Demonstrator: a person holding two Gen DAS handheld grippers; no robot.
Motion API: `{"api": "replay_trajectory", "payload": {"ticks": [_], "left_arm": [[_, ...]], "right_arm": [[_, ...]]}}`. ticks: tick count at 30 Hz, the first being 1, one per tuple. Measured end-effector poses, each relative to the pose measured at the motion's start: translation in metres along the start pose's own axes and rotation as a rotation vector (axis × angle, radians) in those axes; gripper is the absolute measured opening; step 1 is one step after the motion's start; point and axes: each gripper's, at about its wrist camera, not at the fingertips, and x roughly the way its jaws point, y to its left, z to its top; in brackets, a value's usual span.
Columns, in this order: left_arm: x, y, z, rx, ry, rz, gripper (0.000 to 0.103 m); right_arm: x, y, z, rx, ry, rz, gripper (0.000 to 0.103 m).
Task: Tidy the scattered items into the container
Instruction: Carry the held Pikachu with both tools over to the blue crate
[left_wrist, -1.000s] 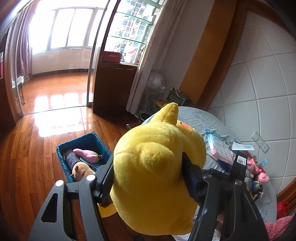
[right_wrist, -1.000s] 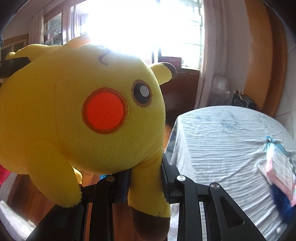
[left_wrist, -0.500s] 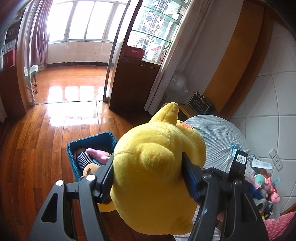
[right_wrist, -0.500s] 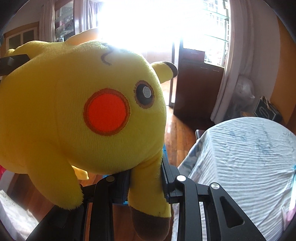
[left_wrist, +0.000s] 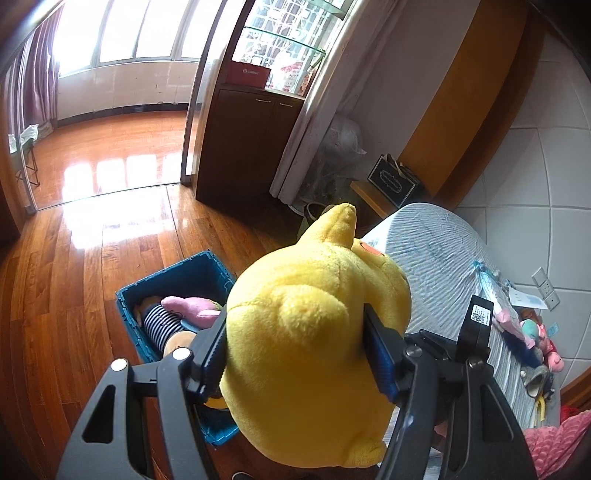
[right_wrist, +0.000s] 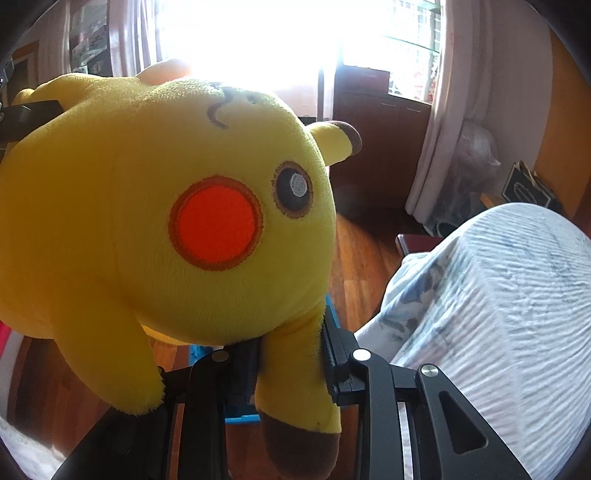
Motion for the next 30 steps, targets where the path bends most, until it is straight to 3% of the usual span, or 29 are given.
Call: {"api": "replay_trajectory", "payload": {"ticks": [9,18,30], "left_arm": [[0.103,0.086,-0.019,-0.015,0.050,-0.016,0.066],[0.265,0.200,-0.068,-0.079,0.082,0.010,0.066],[0.451,0.336,-0.069,-0.130,0.106,0.073,0.069]], "right_arm": [[0.119,0.013,-0.030,0.041,0.067,-0.008,0.028],[0.308,0.009,-0.079,0.010,0.159,0.007,0.028],[0.528,0.000,-0.088,-0.003,0.250,-0.002,0.028]]}}
